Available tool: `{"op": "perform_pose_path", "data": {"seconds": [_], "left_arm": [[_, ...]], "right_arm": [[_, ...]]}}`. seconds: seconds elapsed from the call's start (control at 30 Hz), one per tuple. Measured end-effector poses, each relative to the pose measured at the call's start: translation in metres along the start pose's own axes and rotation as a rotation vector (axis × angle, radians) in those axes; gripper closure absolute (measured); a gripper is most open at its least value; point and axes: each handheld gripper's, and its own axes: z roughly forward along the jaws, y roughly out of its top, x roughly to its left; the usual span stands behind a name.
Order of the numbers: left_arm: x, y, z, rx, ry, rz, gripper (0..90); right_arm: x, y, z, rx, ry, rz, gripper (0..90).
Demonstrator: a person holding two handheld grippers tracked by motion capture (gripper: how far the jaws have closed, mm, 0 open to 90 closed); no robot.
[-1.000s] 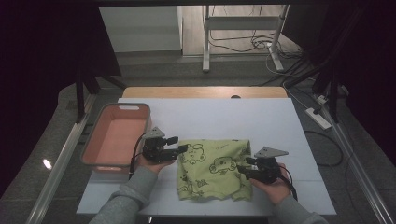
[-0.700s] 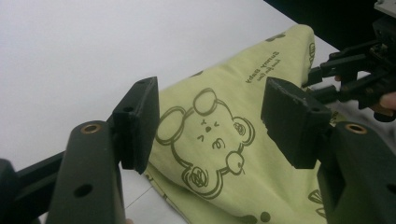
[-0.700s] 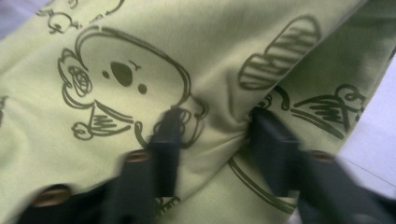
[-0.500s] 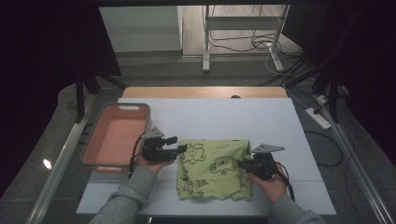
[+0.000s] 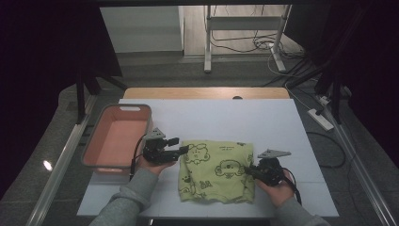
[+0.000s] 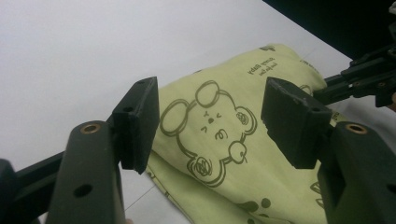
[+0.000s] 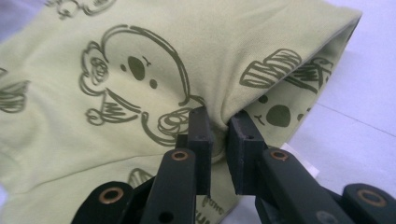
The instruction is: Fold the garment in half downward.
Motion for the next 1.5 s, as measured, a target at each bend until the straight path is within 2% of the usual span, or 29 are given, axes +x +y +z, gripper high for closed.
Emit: {"op": "perform_pose_path", "data": {"seconds": [0.23, 0.27, 0.4, 0.47, 0.5, 0.57, 0.67, 0.8, 0.87, 1.0, 1.03, 1.13, 1.23, 1.27, 1.33, 1.5], "left_arm": [[0.000, 0.000, 0.000, 0.001, 0.000, 0.001, 37.2], [0.000, 0.000, 0.000, 0.001, 0.000, 0.001, 37.2], [0.000, 0.000, 0.000, 0.000, -0.002, 0.002, 37.2], [-0.001, 0.000, 0.001, 0.000, -0.003, 0.002, 37.2], [-0.001, 0.000, 0.001, 0.000, -0.004, 0.003, 37.2], [-0.001, 0.000, 0.001, 0.000, -0.004, 0.004, 37.2], [-0.001, 0.000, 0.000, -0.001, -0.004, 0.003, 37.2], [-0.001, 0.000, 0.001, 0.001, -0.004, 0.004, 37.2], [-0.002, 0.000, 0.001, 0.002, -0.004, 0.004, 37.1], [-0.002, 0.000, 0.001, 0.003, -0.005, 0.004, 37.1], [-0.001, 0.000, 0.001, 0.004, -0.005, 0.003, 37.0], [-0.001, 0.000, 0.000, 0.003, -0.006, 0.001, 36.9], [-0.001, 0.000, 0.000, 0.001, -0.005, 0.001, 37.0], [-0.001, 0.000, 0.000, 0.001, -0.005, 0.001, 36.9], [-0.001, 0.000, 0.000, 0.004, -0.005, 0.004, 36.9], [-0.001, 0.000, 0.001, 0.006, -0.005, 0.005, 36.9]], "right_arm": [[-0.001, -0.001, 0.002, -0.004, -0.012, 0.001, 74.8], [-0.002, -0.001, 0.000, -0.017, -0.017, 0.002, 69.1], [-0.005, 0.001, -0.008, -0.066, -0.039, 0.015, 57.7], [-0.006, 0.002, -0.010, -0.080, -0.045, 0.020, 55.6], [-0.009, 0.005, -0.014, -0.104, -0.056, 0.027, 51.1], [-0.009, 0.006, -0.015, -0.121, -0.060, 0.029, 50.1], [-0.012, 0.016, -0.016, -0.161, -0.077, 0.013, 45.8], [-0.015, 0.026, -0.014, -0.188, -0.077, 0.006, 44.8], [-0.018, 0.038, -0.007, -0.198, -0.069, -0.017, 42.7], [-0.025, 0.048, 0.005, -0.195, -0.074, -0.019, 41.3], [-0.032, 0.053, 0.014, -0.176, -0.079, -0.019, 40.0], [-0.039, 0.057, 0.028, -0.153, -0.071, -0.010, 39.7], [-0.043, 0.057, 0.036, -0.122, -0.075, -0.004, 39.5], [-0.048, 0.054, 0.043, -0.086, -0.083, 0.004, 38.7], [-0.052, 0.052, 0.047, -0.066, -0.084, 0.015, 38.3], [-0.057, 0.049, 0.049, -0.051, -0.073, 0.018, 38.3]]}}
